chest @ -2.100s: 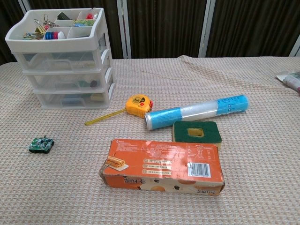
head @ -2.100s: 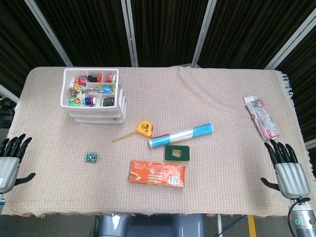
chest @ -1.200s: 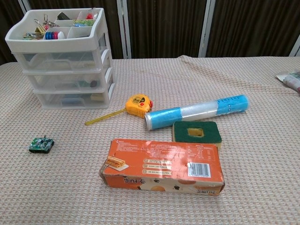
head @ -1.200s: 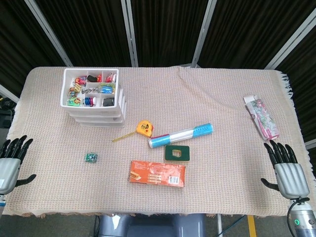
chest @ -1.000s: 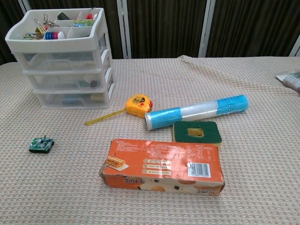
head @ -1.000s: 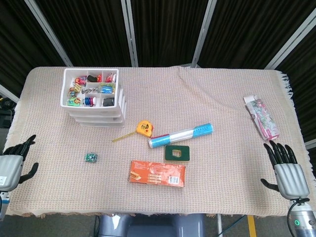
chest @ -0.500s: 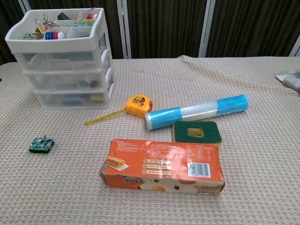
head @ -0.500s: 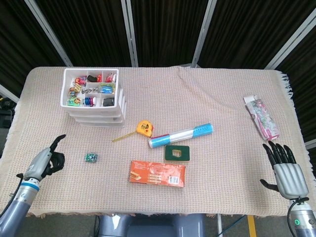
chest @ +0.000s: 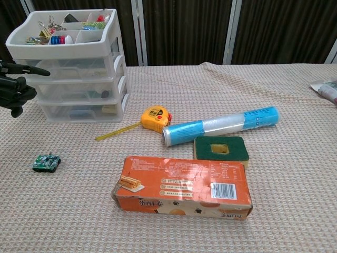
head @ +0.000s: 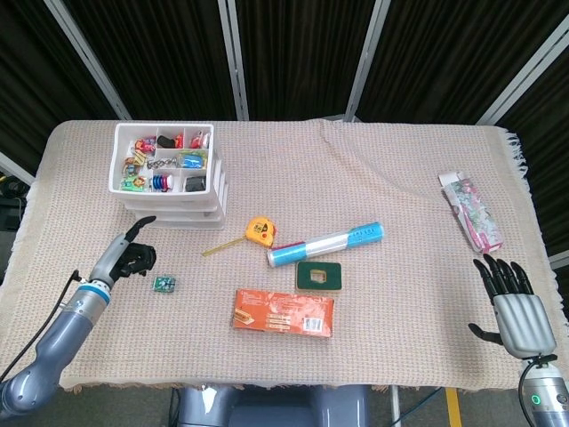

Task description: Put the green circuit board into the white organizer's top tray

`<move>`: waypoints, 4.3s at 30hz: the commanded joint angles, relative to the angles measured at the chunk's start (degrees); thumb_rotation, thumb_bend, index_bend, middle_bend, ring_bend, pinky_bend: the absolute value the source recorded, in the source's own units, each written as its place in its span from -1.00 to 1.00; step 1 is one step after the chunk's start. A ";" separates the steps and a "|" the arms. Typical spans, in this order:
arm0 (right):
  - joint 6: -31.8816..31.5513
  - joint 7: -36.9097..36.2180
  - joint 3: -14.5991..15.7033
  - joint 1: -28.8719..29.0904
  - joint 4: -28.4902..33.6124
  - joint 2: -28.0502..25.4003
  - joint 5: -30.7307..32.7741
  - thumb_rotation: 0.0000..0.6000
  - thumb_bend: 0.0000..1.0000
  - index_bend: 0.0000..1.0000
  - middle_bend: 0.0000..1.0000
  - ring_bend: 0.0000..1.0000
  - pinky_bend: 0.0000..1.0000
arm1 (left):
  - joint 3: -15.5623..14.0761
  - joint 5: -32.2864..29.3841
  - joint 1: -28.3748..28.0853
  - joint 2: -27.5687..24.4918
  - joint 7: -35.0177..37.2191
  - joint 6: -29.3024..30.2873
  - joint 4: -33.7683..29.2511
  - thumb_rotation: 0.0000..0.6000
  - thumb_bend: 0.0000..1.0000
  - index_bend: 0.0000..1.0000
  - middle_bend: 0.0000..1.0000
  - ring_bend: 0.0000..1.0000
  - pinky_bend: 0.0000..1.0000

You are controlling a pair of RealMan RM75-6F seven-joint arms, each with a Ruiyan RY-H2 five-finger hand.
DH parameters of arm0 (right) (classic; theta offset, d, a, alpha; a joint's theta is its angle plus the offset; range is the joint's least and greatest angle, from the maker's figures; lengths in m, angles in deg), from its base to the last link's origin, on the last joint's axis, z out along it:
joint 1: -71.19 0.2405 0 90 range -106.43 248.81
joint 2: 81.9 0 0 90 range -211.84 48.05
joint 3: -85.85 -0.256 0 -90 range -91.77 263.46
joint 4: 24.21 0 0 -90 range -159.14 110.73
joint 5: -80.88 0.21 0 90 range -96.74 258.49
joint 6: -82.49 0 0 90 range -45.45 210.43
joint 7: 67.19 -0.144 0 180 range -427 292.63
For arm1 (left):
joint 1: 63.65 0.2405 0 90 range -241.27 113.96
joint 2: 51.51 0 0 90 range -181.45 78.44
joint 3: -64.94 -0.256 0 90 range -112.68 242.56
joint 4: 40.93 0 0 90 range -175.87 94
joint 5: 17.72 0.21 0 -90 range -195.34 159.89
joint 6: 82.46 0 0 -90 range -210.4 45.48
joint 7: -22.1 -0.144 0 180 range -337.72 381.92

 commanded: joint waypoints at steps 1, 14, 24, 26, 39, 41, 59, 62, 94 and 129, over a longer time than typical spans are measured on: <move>0.07 0.04 -0.01 0.04 0.06 0.00 0.06 1.00 -1.00 -0.92 -1.00 -1.00 -1.00 | 0.82 -2.51 -1.77 1.02 0.46 -1.12 1.98 1.00 0.81 -0.79 0.54 0.55 0.28; 0.14 -0.25 -0.05 0.03 0.18 -0.06 0.34 1.00 -1.00 -0.92 -1.00 -1.00 -1.00 | 1.11 -9.33 -6.53 4.71 1.12 -4.23 7.66 1.00 0.81 -0.71 0.54 0.55 0.28; 0.25 -0.34 0.02 0.05 0.16 -0.15 0.39 1.00 -1.00 -0.92 -1.00 -1.00 -1.00 | 2.15 -9.15 -6.82 7.46 3.43 -3.73 8.96 1.00 0.81 -0.66 0.55 0.55 0.28; 0.28 -0.19 0.00 0.05 0.18 -0.15 0.49 1.00 -1.00 -0.92 -1.00 -1.00 -1.00 | 2.27 -8.12 -6.41 8.30 3.77 -2.30 9.43 1.00 0.81 -0.63 0.55 0.55 0.28; 0.20 0.35 -0.07 0.01 0.36 -0.04 0.75 1.00 -1.00 -0.92 -1.00 -1.00 -1.00 | 3.62 -5.94 -5.83 10.86 6.13 -1.71 11.59 1.00 0.81 -0.59 0.55 0.56 0.28; 0.23 0.32 -0.05 0.02 0.39 -0.05 0.74 1.00 -1.00 -0.92 -1.00 -1.00 -1.00 | 3.59 -6.27 -6.04 11.31 6.27 -2.17 12.22 1.00 0.81 -0.57 0.55 0.56 0.28; 0.43 -0.16 -0.01 0.06 0.58 -0.16 0.84 1.00 -1.00 -0.92 -1.00 -1.00 -1.00 | 4.41 1.41 -3.43 17.20 11.05 0.29 16.47 1.00 0.81 -0.51 0.55 0.56 0.28; 0.41 -0.15 -0.05 0.05 0.65 -0.20 0.94 1.00 -1.00 -0.92 -1.00 -1.00 -1.00 | 4.76 2.15 -3.23 17.54 12.15 -0.89 17.01 1.00 0.81 -0.50 0.55 0.56 0.28; 0.22 0.09 -0.16 -0.05 0.77 -0.08 1.22 1.00 -1.00 -0.92 -1.00 -1.00 -1.00 | 3.07 11.22 2.69 16.16 16.70 -1.32 13.24 1.00 0.81 -0.36 0.55 0.56 0.28; 0.02 0.83 -0.30 -0.12 0.97 0.11 1.51 1.00 -1.00 -0.92 -1.00 -1.00 -1.00 | -3.66 25.63 6.02 8.85 -10.94 18.58 1.00 1.00 1.00 -0.73 0.60 0.61 0.34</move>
